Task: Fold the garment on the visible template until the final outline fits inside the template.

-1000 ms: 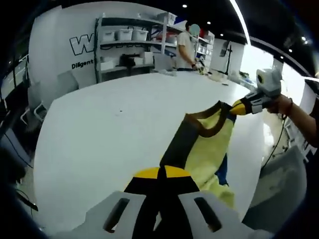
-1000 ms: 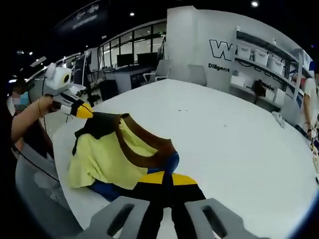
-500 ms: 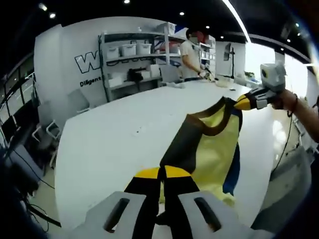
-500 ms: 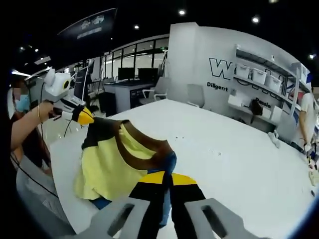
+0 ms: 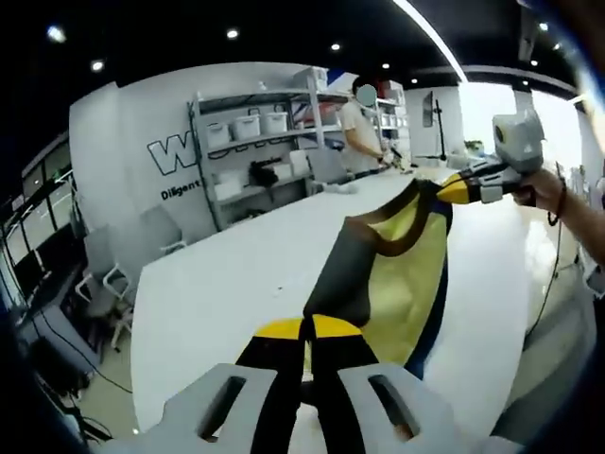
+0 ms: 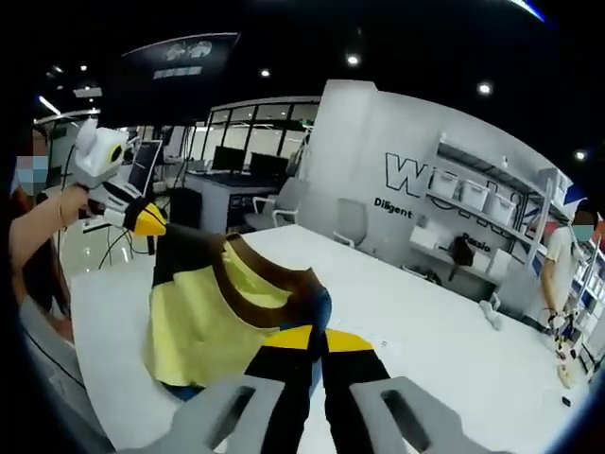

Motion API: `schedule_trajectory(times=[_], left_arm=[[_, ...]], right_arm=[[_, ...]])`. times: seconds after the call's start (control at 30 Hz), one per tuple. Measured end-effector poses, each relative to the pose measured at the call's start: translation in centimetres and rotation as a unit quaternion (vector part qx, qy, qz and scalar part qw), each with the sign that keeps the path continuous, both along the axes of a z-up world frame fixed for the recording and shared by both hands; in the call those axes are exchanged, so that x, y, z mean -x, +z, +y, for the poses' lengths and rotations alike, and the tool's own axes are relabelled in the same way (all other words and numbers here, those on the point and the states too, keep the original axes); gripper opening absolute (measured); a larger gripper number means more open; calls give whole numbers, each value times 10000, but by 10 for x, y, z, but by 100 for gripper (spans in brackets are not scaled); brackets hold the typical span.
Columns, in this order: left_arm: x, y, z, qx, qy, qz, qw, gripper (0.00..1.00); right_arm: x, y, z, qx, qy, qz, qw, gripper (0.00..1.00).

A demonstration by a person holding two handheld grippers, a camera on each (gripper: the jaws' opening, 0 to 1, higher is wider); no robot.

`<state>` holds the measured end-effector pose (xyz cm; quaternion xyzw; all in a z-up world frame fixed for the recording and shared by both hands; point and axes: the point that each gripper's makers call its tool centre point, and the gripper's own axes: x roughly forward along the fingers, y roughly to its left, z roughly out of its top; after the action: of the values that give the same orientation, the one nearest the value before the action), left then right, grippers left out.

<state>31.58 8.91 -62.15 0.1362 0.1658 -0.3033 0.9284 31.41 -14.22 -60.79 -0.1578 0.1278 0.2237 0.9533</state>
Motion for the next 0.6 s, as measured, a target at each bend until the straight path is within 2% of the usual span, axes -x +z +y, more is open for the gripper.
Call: schedule_trajectory(times=[0.1, 0.27, 0.4, 0.6], left_arm=[[-5, -7, 4, -8, 91, 104, 9999, 0], [-10, -8, 5, -11, 103, 120, 9999, 0], [-13, -2, 5, 75, 103, 113, 9999, 0], [-23, 1, 8, 98, 173, 195, 9996, 0]], right_arm=[[-1, -6, 2, -35, 15, 98, 9999, 0], [-6, -11, 0, 34, -106, 154, 9998, 0], [-10, -2, 1, -150, -133, 68, 9998, 0], [-19, -1, 5, -156, -140, 69, 9998, 0]])
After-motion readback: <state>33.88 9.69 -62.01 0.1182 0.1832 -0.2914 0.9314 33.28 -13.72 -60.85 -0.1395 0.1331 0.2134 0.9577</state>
